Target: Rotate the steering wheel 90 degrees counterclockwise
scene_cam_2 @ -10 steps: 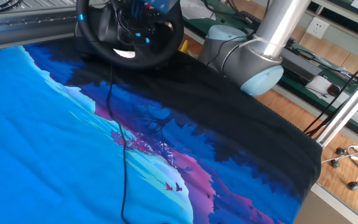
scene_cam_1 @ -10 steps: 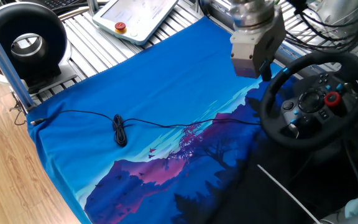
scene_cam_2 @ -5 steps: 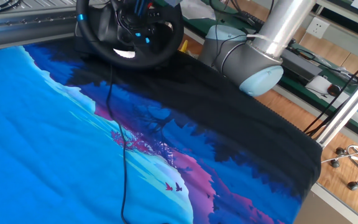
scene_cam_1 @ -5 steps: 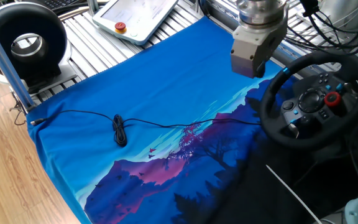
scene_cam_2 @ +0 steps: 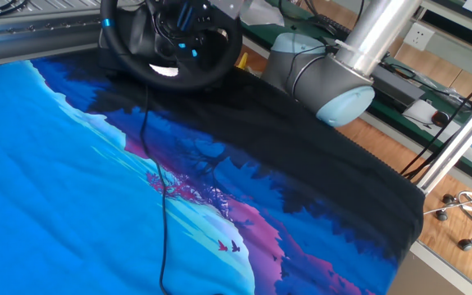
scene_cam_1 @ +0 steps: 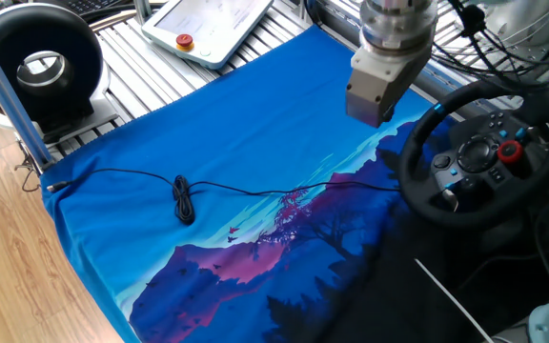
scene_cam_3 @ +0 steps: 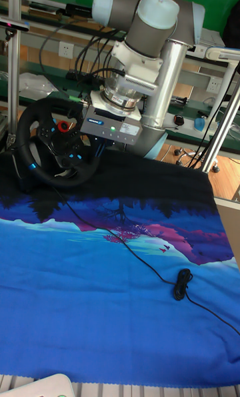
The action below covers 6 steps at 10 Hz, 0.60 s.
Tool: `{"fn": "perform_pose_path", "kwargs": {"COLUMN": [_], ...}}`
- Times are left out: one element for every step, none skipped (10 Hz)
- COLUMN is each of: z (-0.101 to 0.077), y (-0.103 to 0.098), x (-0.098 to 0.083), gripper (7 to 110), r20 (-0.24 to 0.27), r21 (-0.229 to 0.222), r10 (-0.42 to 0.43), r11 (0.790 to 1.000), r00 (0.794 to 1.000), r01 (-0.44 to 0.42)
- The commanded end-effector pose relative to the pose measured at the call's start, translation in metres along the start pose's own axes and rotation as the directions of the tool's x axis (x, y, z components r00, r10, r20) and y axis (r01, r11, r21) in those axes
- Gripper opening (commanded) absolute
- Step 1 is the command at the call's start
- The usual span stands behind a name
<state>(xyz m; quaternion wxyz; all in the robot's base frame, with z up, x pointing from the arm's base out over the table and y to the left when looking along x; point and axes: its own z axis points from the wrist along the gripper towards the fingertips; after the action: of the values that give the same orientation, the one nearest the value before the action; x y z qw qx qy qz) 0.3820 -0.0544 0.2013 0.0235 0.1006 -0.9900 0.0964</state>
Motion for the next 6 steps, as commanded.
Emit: {"fn": "perform_pose_path", "kwargs": {"z": [0.001, 0.003, 0.004, 0.005, 0.002, -0.003], "y": [0.006, 0.006, 0.011, 0.014, 0.022, 0.033], "x": [-0.001, -0.003, -0.006, -0.021, -0.046, -0.063], "gripper": [7, 7, 7, 7, 7, 7], "r20": [0.029, 0.038, 0.049, 0.106, 0.208, 0.27], "r21": [-0.019, -0.028, -0.061, -0.097, -0.157, -0.235], "r10": [0.0, -0.004, -0.002, 0.011, 0.034, 0.081], "r11": [1.0, 1.0, 0.998, 0.995, 0.988, 0.972], "r00": [1.0, 0.999, 0.999, 0.994, 0.977, 0.959], "r01": [0.0, 0.005, 0.005, -0.001, -0.001, -0.016]}}
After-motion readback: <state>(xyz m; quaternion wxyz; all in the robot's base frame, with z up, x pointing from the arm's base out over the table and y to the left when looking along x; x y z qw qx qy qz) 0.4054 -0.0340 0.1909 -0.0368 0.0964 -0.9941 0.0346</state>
